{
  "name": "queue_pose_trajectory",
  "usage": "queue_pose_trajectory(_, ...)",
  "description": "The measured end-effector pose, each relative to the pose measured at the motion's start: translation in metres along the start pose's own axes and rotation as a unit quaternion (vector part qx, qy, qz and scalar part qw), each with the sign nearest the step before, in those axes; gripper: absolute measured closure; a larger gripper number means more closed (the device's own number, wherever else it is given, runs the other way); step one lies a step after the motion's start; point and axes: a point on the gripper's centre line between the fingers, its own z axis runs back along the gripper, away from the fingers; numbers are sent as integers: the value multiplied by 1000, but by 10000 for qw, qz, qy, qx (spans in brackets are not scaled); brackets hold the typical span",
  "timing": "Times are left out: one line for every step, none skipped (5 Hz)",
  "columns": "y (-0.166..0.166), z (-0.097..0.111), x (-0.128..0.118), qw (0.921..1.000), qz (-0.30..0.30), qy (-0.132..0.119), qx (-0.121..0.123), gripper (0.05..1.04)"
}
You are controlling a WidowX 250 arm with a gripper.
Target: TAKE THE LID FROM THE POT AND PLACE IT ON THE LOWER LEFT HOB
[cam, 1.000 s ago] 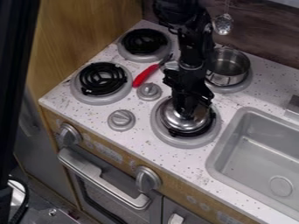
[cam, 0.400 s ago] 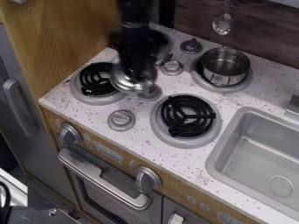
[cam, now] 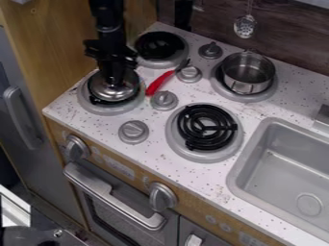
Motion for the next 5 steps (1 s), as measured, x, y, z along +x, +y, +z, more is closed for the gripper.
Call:
queue_pose_trajectory(7, -8, -2, 9998, 144, 47, -99, 812)
queue_pose_trajectory(11, -8, 0, 9999, 86, 21, -53, 757)
queue_pose_trajectory(3, -11, 2, 9999, 14, -58, -91, 450)
queue_pose_trajectory(-7, -9, -8, 9999, -160, 26, -3, 161)
queue_pose_trajectory(-25, 22, -16, 9994, -294, -148, 79, 83)
